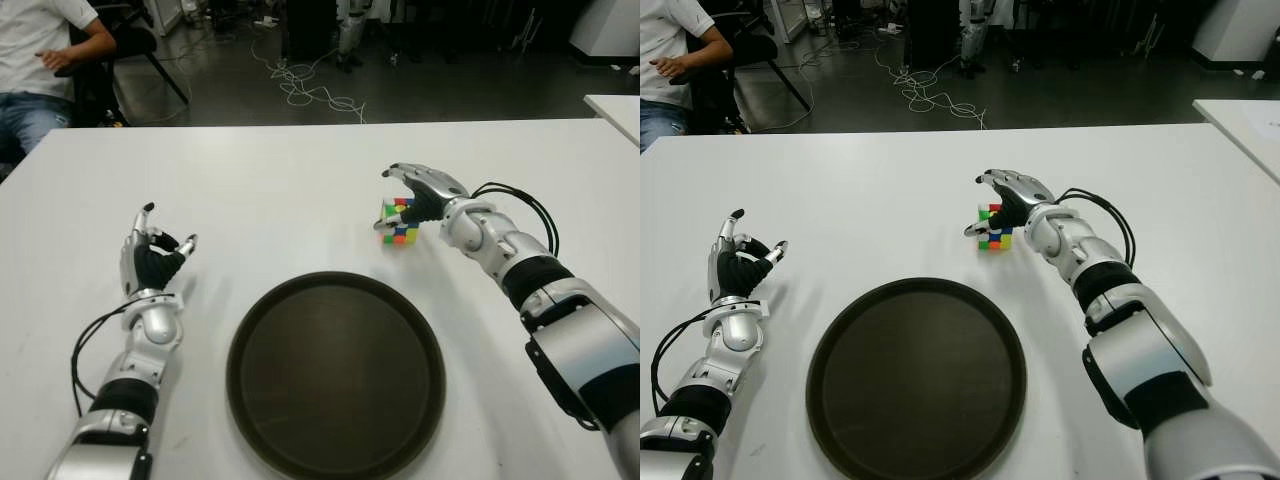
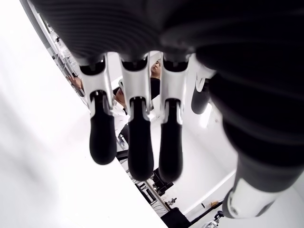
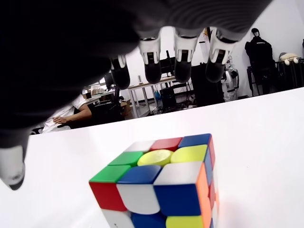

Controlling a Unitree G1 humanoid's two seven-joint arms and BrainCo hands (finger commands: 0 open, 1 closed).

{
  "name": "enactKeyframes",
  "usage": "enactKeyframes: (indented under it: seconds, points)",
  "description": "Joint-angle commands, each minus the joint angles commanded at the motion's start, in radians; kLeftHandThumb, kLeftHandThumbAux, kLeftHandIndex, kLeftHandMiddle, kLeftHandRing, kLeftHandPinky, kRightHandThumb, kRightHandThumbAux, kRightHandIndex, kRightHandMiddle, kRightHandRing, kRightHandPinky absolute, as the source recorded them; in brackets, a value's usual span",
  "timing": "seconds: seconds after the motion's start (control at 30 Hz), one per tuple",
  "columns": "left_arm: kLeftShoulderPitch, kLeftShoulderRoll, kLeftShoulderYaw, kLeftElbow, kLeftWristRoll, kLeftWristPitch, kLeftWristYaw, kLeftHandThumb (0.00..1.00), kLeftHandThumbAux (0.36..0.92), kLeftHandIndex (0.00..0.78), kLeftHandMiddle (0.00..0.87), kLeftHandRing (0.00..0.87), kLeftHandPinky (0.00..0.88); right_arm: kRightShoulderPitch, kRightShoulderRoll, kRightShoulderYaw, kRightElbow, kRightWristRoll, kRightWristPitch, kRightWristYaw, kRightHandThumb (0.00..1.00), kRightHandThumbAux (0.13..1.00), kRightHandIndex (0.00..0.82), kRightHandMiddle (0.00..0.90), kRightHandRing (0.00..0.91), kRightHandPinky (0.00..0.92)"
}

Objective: Pick up the Rubik's Cube and put it in the plate

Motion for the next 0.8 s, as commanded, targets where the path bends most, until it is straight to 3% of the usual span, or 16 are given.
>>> enactKeyframes:
  seconds: [0.47,0.53,0.8]
  points:
    - [0.001,-0.002,0.002,-0.008,-0.002,0.021,-0.002,0.0,0.714,0.0,0.577,0.77,0.782,0.0,0.0,0.008,0.006,-0.008,0.002,0.0,0.0,0.49,0.0,0.0,0.0,0.0]
    - [0.0,-0.001,0.001,-0.007,0.0,0.019,0.001,0.008,0.723,0.0,0.53,0.744,0.747,0.001,-0.001,0.009,0.006,-0.008,0.0,0.002,0.0,0.487,0.0,0.0,0.0,0.0]
    - [0.0,-0.001,0.003,-0.002,-0.005,0.008,-0.003,0.009,0.728,0.0,0.504,0.731,0.738,0.01,0.001,0.009,0.019,-0.005,-0.003,-0.001,0.0,0.468,0.0,0.0,0.0,0.0]
